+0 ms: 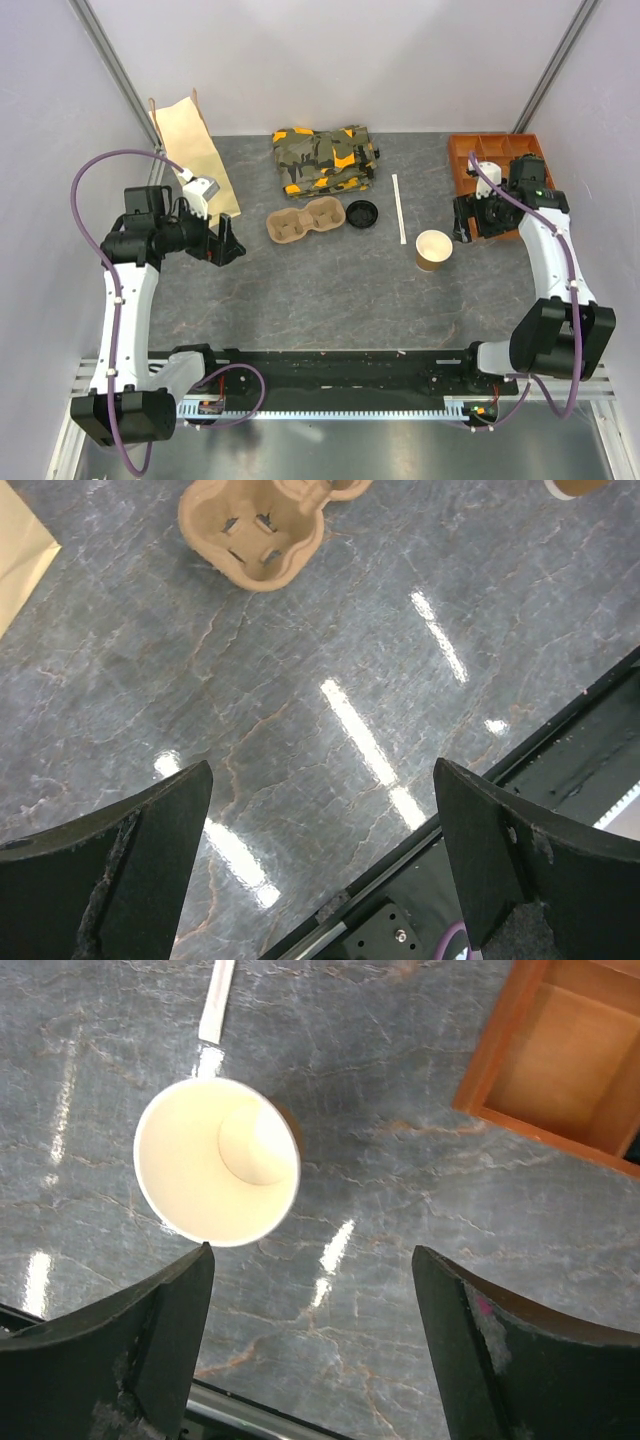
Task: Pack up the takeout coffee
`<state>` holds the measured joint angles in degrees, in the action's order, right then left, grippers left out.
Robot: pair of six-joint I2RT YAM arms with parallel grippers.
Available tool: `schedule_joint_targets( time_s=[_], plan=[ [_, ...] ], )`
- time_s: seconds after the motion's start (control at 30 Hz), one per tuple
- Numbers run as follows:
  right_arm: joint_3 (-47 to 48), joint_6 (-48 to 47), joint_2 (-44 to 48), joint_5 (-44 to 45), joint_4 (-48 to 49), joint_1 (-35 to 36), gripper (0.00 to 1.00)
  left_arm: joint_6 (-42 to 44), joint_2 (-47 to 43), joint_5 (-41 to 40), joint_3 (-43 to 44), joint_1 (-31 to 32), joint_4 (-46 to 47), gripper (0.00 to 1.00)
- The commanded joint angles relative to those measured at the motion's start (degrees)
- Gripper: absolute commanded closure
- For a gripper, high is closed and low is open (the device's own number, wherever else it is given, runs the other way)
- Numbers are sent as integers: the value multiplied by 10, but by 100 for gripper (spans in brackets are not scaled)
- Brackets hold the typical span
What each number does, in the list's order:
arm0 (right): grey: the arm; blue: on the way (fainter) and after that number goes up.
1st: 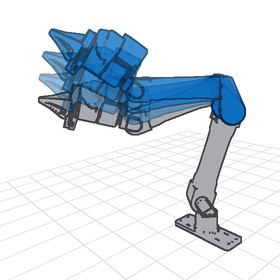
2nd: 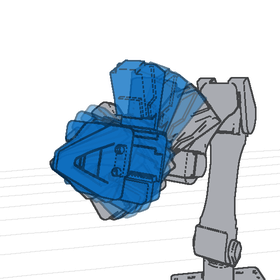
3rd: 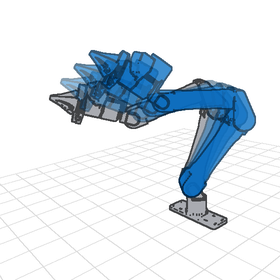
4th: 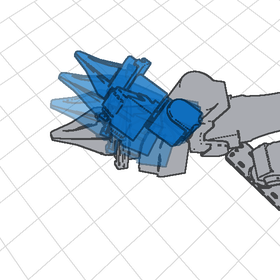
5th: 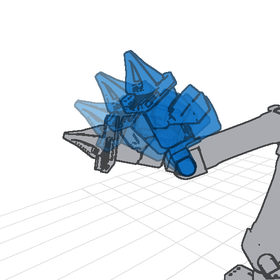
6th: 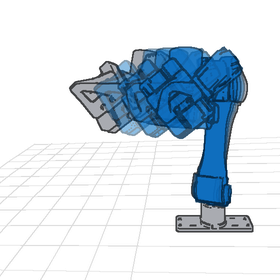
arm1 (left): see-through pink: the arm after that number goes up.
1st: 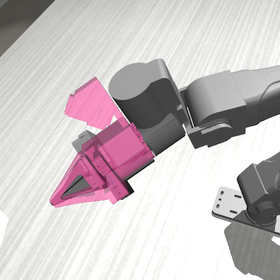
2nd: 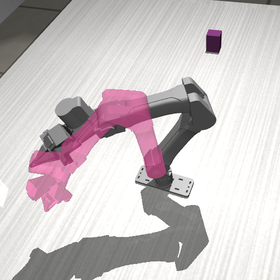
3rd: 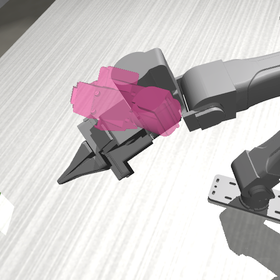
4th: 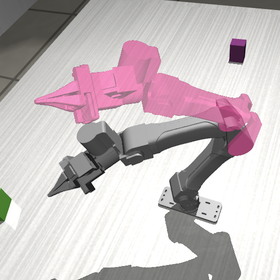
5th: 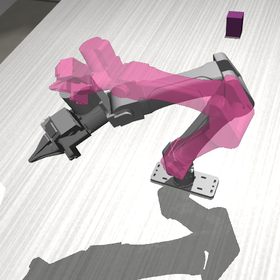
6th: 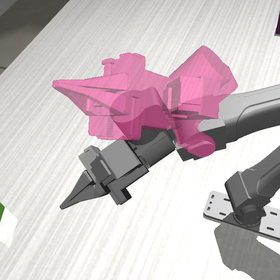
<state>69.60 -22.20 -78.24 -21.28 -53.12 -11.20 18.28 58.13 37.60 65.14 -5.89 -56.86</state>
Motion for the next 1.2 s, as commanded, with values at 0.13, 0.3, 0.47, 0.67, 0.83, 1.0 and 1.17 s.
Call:
schedule_joint_targets(
  time_s=[0.13, 0.3, 0.47, 0.67, 0.83, 1.0, 1.17],
  plan=[
    [-35, 53, -27, 33, 79, 43, 32, -23, 3, 43, 2, 4, 14, 0],
    [-39, 59, -46, 43, 95, 54, 41, -26, 1, 57, 4, 4, 14, 0],
    [-50, 58, -67, 55, 110, 65, 53, -29, 3, 61, -1, 4, 18, 0],
    [-47, 55, -90, 57, 116, 71, 65, -47, 4, 52, -11, 5, 24, 0],
    [-42, 51, -99, 54, 113, 75, 75, -54, 1, 52, -18, 5, 28, 0],
    [-10, 51, -97, 33, 87, 78, 100, -89, 0, 13, -24, 5, 42, 0],
    [25, 84, -79, -14, 65, 102, 100, -124, 3, -47, -24, 5, 48, 1]
  ],
)
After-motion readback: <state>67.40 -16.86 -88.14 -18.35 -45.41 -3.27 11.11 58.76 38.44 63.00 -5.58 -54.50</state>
